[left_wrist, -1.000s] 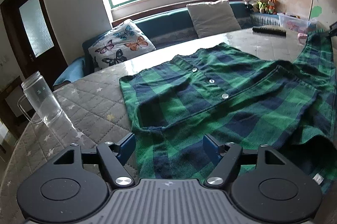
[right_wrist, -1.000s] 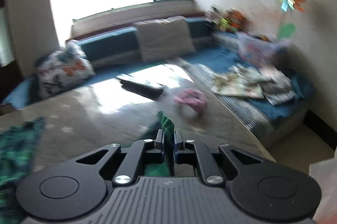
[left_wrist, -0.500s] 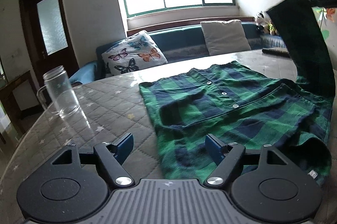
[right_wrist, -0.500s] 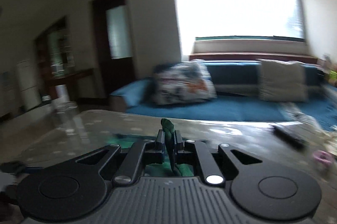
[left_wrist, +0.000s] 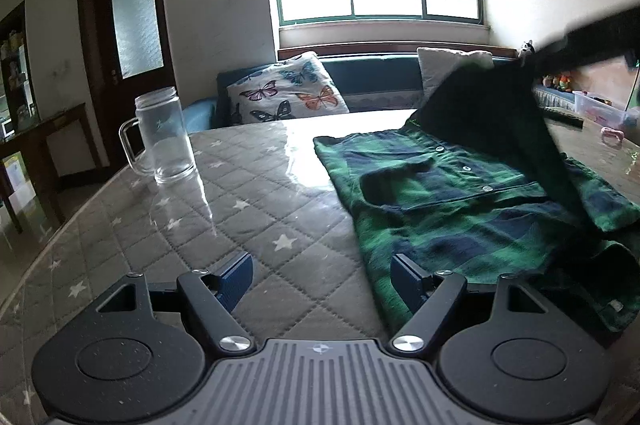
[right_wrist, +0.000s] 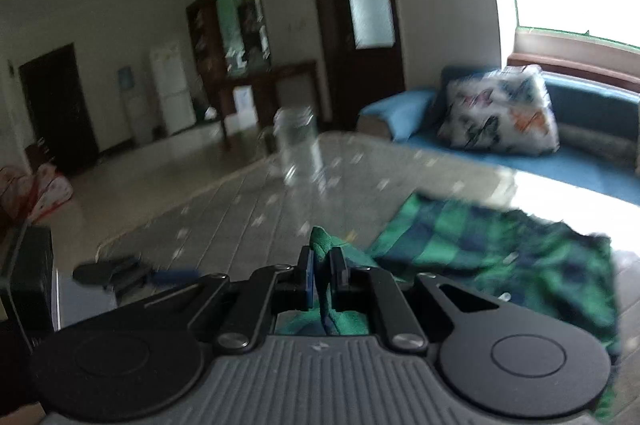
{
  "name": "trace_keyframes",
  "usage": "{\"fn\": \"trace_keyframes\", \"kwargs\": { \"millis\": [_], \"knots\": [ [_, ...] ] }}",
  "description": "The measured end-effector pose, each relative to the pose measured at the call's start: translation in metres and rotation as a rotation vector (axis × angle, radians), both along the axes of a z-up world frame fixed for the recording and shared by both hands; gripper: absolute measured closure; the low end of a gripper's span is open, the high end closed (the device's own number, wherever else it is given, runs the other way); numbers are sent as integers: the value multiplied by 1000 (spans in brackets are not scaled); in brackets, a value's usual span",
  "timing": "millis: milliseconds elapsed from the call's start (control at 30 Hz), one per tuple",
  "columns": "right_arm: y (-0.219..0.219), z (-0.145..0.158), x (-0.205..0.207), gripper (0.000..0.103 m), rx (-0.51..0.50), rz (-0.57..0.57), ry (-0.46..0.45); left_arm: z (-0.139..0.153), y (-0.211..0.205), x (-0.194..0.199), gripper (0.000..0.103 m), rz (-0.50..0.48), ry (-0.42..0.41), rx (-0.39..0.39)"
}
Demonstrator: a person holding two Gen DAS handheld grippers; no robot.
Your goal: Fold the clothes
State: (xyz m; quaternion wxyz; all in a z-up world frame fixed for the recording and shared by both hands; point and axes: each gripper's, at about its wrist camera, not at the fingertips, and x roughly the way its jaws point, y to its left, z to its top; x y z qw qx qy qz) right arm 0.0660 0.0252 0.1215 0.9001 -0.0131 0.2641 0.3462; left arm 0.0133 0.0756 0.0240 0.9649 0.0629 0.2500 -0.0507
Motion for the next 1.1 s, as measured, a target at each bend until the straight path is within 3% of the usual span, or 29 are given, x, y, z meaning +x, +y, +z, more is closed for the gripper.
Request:
{"fn": "trace_keyframes", "kwargs": {
  "millis": [100, 233, 367, 567, 867, 967, 1100],
  "knots": [
    [13, -18, -5, 89, -16, 40, 42, -1, -1, 1, 25, 2, 3, -1],
    [-1, -23, -12, 83, -19, 57, 61, 1, -4, 3, 25, -9, -2, 1],
    [-31, -27, -25, 68, -69, 25, 49, 5, -15, 5, 26, -43, -7, -6],
    [-90, -41, -45, 66, -144, -94, 67, 5, -41, 14, 32, -124, 1, -11],
    [-173, -92, -53, 65, -149, -335, 213, -5, -75, 34, 32, -207, 37, 24],
    [-181, -100, -55, 65, -151, -342, 228, -13, -81, 38, 32, -209, 55, 53],
    [-185, -85, -53, 64, -140, -318, 194, -17, -80, 44, 32, -193, 74, 66]
  ]
}}
